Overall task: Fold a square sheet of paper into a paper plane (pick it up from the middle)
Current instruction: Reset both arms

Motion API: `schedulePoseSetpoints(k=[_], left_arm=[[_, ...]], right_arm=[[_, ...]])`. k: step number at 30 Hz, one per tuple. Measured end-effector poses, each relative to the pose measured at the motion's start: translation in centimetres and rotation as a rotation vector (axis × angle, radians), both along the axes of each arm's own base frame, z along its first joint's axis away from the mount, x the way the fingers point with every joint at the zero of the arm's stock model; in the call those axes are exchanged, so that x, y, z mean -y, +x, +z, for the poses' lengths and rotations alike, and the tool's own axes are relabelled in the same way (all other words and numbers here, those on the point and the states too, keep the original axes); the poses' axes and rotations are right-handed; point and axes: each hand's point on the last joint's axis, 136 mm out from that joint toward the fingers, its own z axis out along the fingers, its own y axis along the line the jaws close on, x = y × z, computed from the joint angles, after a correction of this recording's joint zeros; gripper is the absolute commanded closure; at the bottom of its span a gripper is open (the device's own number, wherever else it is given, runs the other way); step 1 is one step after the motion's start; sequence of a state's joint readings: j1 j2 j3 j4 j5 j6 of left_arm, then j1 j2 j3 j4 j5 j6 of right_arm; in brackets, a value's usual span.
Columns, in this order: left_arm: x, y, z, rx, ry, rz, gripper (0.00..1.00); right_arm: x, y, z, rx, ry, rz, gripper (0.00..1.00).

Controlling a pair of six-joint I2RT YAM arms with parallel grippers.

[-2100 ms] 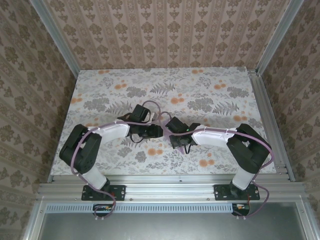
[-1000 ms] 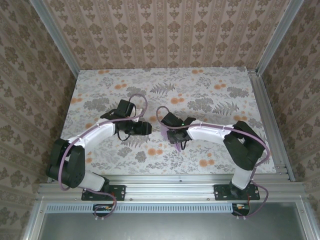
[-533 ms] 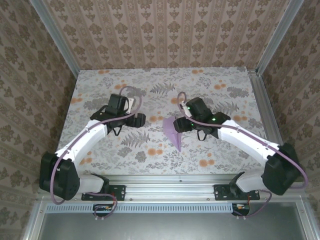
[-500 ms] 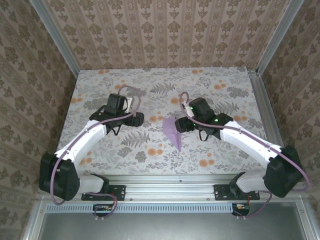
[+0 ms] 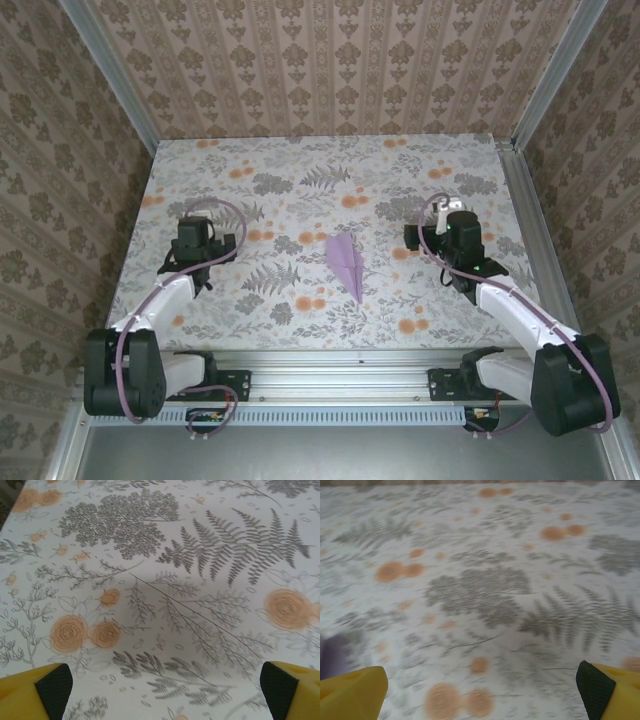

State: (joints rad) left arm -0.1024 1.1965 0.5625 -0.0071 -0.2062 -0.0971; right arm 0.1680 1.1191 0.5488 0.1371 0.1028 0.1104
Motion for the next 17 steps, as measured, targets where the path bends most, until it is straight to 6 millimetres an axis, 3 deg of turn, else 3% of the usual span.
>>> schedulePoseSetpoints(k=[3,7,12,17], left_arm=[[-0.3,1.1,-1.0,0.028,0.023,-0.007,0.0],[-0.4,2.6,-2.2,0.035,0.054,-0.019,0.0],[-0.8,4.0,-2.7,0.049,0.056,-0.018,0.0],[-0.9,5.0,-1.8,0.089,0.037,-0.027,0.0]], right_arm=[[3.4,0.3,-1.1,0.036,-0.009,-0.102,0.0],[5.9,1.4,-2.8,0.054,-0.009,-0.175,0.0],[7.1,2.6,-5.3,0.03,-0.003,-0.197,0.0],[7.0,3.3,-5.5,0.05,0.01,-0.184,0.0]])
